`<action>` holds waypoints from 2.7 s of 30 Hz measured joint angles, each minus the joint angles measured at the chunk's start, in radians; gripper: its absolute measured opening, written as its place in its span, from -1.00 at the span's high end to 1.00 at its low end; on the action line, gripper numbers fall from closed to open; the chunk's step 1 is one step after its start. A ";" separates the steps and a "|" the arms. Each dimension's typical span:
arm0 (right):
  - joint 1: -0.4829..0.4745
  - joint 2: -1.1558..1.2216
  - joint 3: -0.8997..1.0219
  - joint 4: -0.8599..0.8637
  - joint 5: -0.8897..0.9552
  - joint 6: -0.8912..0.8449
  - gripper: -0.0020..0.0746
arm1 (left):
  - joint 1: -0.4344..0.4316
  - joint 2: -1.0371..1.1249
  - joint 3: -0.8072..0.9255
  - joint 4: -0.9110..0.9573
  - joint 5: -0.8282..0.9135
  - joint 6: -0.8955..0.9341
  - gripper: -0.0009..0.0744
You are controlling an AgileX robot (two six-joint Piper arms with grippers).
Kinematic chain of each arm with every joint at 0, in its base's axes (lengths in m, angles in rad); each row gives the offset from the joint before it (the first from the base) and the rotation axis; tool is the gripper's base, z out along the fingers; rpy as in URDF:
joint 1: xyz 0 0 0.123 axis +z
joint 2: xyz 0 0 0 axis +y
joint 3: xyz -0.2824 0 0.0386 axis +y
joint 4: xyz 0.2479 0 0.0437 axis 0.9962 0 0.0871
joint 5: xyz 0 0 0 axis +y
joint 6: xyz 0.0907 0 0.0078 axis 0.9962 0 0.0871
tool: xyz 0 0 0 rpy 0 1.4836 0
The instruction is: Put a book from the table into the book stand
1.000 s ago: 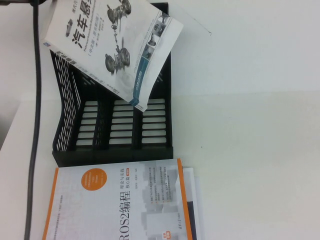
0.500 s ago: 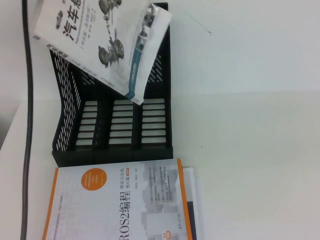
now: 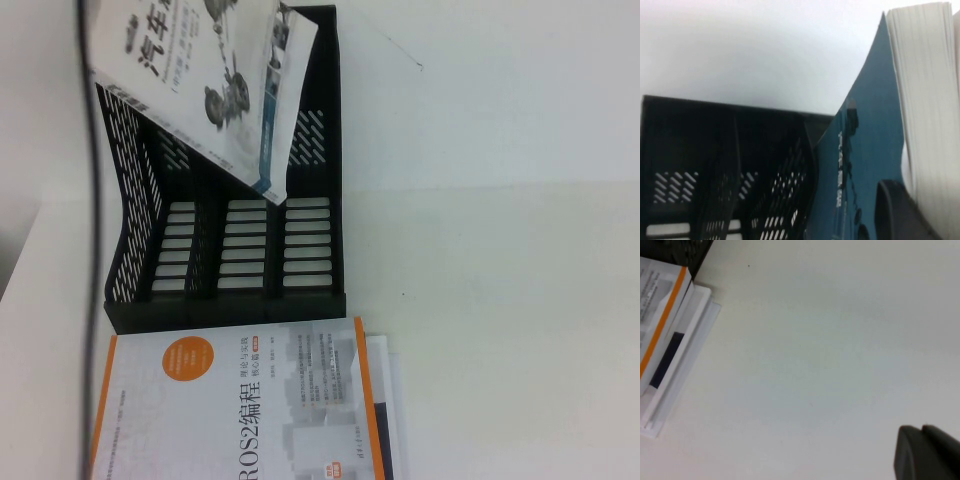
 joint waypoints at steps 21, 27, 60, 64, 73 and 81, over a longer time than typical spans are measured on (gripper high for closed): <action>0.000 0.000 0.008 0.015 -0.112 0.033 0.94 | -0.164 0.164 0.000 0.385 0.000 -0.341 0.67; 0.000 0.000 0.009 0.051 -0.114 0.044 0.94 | -0.164 0.210 0.000 0.385 -0.004 -0.343 0.67; 0.000 -0.146 0.134 -0.040 -0.185 -0.035 0.94 | -0.160 -0.257 0.178 0.796 -0.129 -0.411 0.97; 0.000 -0.236 0.340 -0.042 -0.415 -0.007 0.94 | -0.160 -0.422 0.424 0.796 -0.306 -0.450 0.97; 0.000 -0.311 0.756 -0.049 -0.937 0.055 0.94 | -0.160 -0.589 0.875 0.842 -0.715 -0.465 0.98; 0.000 -0.315 0.832 -0.047 -0.936 0.097 0.94 | -0.160 -0.597 0.942 0.861 -0.798 -0.465 0.98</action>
